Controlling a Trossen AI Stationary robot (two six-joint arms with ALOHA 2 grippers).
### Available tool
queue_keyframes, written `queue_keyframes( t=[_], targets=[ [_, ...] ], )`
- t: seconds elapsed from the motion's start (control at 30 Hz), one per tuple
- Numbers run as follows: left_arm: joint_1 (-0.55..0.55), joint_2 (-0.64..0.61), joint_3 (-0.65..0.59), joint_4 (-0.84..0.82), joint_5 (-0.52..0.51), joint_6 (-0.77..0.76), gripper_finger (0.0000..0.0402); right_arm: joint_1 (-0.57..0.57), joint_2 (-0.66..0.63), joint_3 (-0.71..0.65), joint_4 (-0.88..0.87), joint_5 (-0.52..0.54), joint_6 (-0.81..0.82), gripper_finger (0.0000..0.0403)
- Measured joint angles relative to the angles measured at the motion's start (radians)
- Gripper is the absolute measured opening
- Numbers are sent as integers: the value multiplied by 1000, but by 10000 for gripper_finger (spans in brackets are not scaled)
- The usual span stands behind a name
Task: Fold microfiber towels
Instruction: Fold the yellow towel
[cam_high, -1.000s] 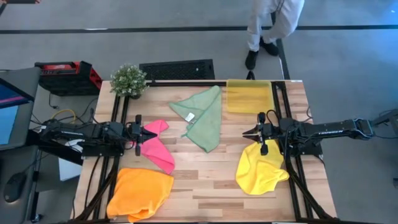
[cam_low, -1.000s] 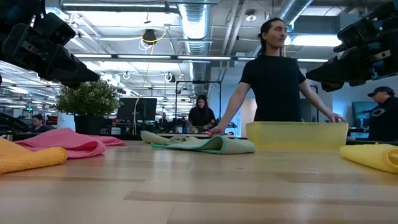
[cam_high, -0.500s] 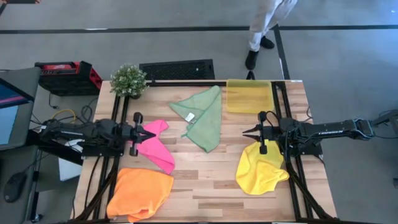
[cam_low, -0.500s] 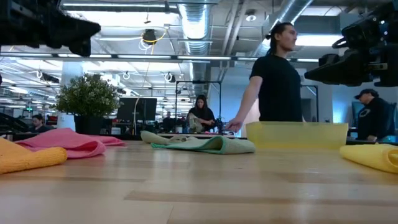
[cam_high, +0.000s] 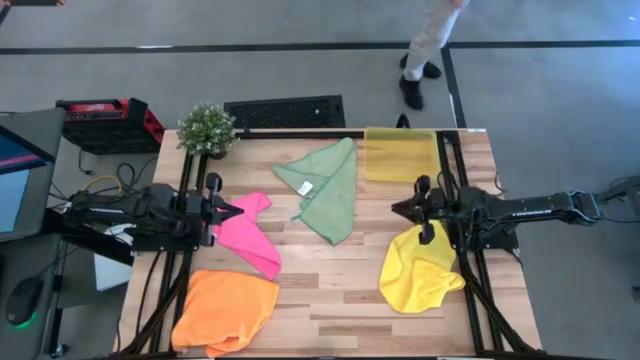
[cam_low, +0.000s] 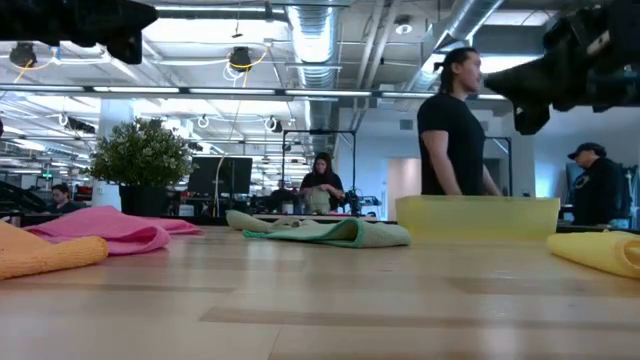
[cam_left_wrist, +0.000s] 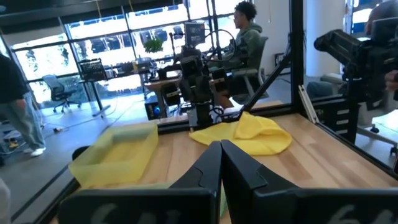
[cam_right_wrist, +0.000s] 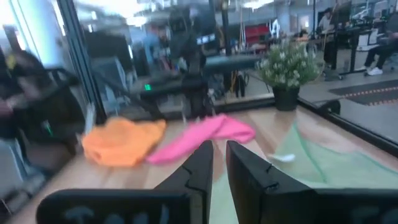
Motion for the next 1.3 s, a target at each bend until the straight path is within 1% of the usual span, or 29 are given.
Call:
queue_keyframes(
  t=[0.1, 0.2, 0.33, 0.37, 0.5, 0.6, 0.7, 0.77, 0.83, 0.97, 1.13, 1.23, 1.3],
  targets=[
    [0, 0, 0, -10, 0, -8, 0, 0, 0, 0, 68, 0, 32, 70],
    [0, 0, 0, -34, 0, -25, 0, 0, 0, 1, 102, 1, 10, 61],
    [0, 0, 0, -41, -1, -41, 0, 0, 0, 20, 79, 23, -49, 15],
    [0, 0, 0, -40, -1, -59, 0, 0, 0, 27, 82, 34, -63, 10],
    [0, 0, 0, -40, -2, -124, 0, 0, 0, 71, 42, 66, -104, 14],
    [0, 0, 0, -34, -6, -133, 0, 0, 0, 146, -73, 95, -128, 6],
    [0, 0, 0, -33, -33, -81, 0, 0, 8, 242, -240, 153, -132, 7],
    [0, 0, 0, -33, -70, -75, 0, 0, 34, 313, -342, 182, -132, 6],
    [0, 0, 0, -34, -121, -75, 0, 0, 70, 379, -430, 190, -126, 4],
    [0, 0, 1, -51, -208, -54, 0, 0, 182, 495, -555, 190, -111, 4],
    [0, 35, 1, -53, -320, -46, 0, 1, 376, 611, -689, 182, -100, 3],
    [0, 79, 1, -53, -360, -47, 0, 2, 463, 692, -847, 156, -91, 3],
    [0, 115, 1, -50, -380, -57, 0, 1, 513, 738, -964, 134, -48, 3]
  ],
)
